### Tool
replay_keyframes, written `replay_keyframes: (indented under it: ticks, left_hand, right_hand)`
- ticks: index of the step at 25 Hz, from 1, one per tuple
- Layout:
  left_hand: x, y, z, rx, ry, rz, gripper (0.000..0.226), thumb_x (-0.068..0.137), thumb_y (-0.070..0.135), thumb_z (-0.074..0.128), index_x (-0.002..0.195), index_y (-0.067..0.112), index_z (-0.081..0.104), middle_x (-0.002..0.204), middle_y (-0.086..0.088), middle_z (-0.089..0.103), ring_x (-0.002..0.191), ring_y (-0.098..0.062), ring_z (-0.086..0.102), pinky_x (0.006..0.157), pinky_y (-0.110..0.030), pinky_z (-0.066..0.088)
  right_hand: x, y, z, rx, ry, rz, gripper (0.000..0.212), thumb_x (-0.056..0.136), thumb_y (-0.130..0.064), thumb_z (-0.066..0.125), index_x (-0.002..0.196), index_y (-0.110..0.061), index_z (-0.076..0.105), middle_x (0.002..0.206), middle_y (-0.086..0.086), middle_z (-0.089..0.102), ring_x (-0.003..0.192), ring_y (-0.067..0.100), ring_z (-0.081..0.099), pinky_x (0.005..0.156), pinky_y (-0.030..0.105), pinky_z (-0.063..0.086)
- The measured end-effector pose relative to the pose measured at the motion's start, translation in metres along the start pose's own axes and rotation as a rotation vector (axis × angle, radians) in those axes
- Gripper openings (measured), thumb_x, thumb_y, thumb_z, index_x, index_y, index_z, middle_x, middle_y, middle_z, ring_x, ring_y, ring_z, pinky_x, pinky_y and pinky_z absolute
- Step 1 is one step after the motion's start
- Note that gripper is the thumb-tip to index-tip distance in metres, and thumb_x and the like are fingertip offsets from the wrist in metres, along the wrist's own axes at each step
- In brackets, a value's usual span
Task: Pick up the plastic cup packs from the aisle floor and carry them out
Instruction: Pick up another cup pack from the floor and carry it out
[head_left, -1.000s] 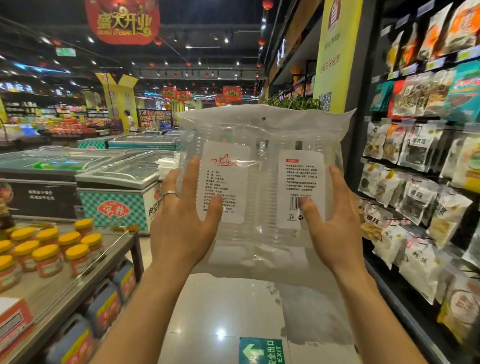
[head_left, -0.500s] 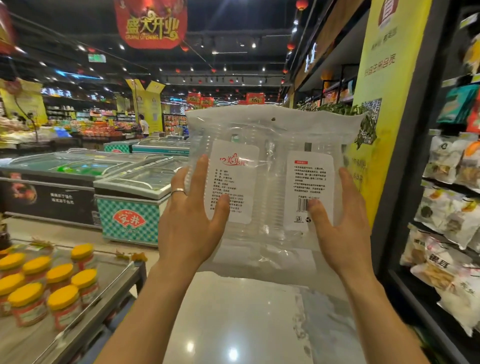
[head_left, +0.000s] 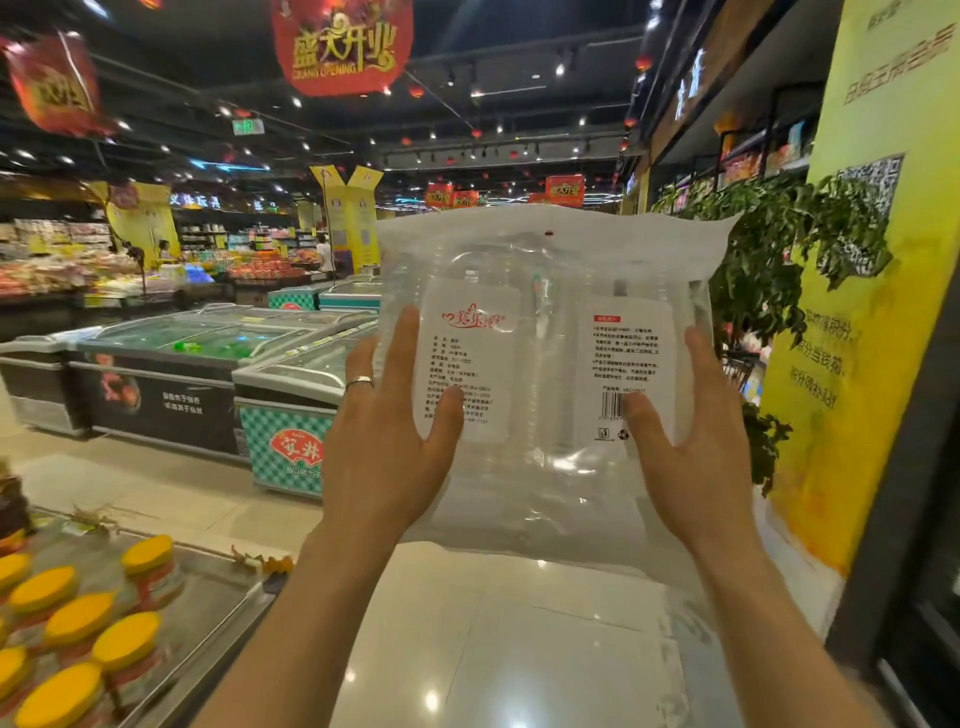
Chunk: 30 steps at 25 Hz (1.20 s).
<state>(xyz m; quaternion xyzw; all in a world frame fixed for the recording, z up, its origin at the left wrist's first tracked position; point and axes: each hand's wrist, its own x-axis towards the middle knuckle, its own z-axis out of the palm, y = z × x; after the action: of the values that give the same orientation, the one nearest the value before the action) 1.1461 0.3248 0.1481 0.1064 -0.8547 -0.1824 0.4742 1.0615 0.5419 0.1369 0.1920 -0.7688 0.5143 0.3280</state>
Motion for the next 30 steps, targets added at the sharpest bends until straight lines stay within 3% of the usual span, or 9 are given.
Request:
replay_keyframes:
  ticks: [2, 4, 14, 19, 25, 28, 30]
  left_hand:
    - [0.022, -0.001, 0.036, 0.010, 0.012, -0.003, 0.072, 0.090, 0.061, 0.037, 0.151, 0.049, 0.000, 0.158, -0.007, 0.020, 0.126, -0.034, 0.050, 0.087, -0.049, 0.051]
    - [0.050, 0.001, 0.081, 0.030, 0.019, -0.014, 0.071, 0.090, 0.063, 0.035, 0.149, 0.051, -0.002, 0.159, -0.008, 0.020, 0.128, -0.034, 0.048, 0.089, -0.052, 0.051]
    - [0.156, 0.016, 0.268, 0.054, 0.016, -0.037, 0.072, 0.090, 0.063, 0.038, 0.150, 0.049, 0.001, 0.159, -0.008, 0.020, 0.129, -0.036, 0.047, 0.092, -0.055, 0.050]
    - [0.193, 0.006, 0.343, 0.027, -0.009, 0.000, 0.071, 0.088, 0.064, 0.037, 0.149, 0.050, 0.003, 0.154, -0.009, 0.026, 0.121, -0.037, 0.053, 0.082, -0.056, 0.055]
    - [0.255, -0.029, 0.442, -0.016, -0.028, -0.020, 0.072, 0.086, 0.062, 0.039, 0.149, 0.049, 0.007, 0.153, -0.008, 0.028, 0.123, -0.038, 0.050, 0.085, -0.056, 0.052]
    - [0.299, -0.054, 0.487, -0.013, -0.009, -0.016, 0.070, 0.087, 0.061, 0.038, 0.149, 0.047, 0.008, 0.153, -0.009, 0.028, 0.121, -0.037, 0.051, 0.086, -0.054, 0.050]
    - [0.336, -0.074, 0.518, -0.018, 0.000, -0.017, 0.069, 0.090, 0.059, 0.040, 0.150, 0.046, 0.008, 0.154, -0.010, 0.027, 0.122, -0.038, 0.050, 0.085, -0.053, 0.049]
  right_hand:
    - [0.031, 0.028, 0.015, 0.011, -0.006, 0.004, 0.069, 0.094, -0.039, 0.056, 0.152, -0.039, 0.019, 0.151, -0.003, 0.033, 0.109, -0.013, 0.023, 0.093, 0.024, 0.028]
    - [0.071, 0.061, 0.030, 0.025, -0.009, -0.002, 0.069, 0.094, -0.039, 0.056, 0.152, -0.038, 0.020, 0.149, -0.002, 0.034, 0.110, -0.011, 0.025, 0.093, 0.028, 0.029]
    - [0.227, 0.208, 0.085, 0.029, -0.061, 0.011, 0.068, 0.095, -0.037, 0.057, 0.152, -0.038, 0.020, 0.150, -0.005, 0.033, 0.107, -0.013, 0.023, 0.091, 0.026, 0.029]
    - [0.273, 0.267, 0.115, 0.020, -0.066, 0.050, 0.068, 0.094, -0.042, 0.056, 0.151, -0.042, 0.019, 0.151, -0.004, 0.032, 0.119, 0.004, 0.036, 0.092, 0.029, 0.034]
    - [0.341, 0.327, 0.177, -0.029, -0.052, 0.044, 0.068, 0.094, -0.041, 0.056, 0.152, -0.038, 0.020, 0.149, -0.005, 0.034, 0.110, -0.009, 0.027, 0.090, 0.026, 0.031]
    - [0.383, 0.349, 0.218, -0.036, -0.045, 0.024, 0.068, 0.095, -0.037, 0.057, 0.153, -0.035, 0.021, 0.147, -0.002, 0.035, 0.105, -0.016, 0.023, 0.087, 0.016, 0.028]
    - [0.419, 0.363, 0.254, -0.039, -0.033, 0.012, 0.068, 0.095, -0.038, 0.057, 0.153, -0.035, 0.021, 0.147, -0.001, 0.035, 0.107, -0.013, 0.026, 0.087, 0.019, 0.029]
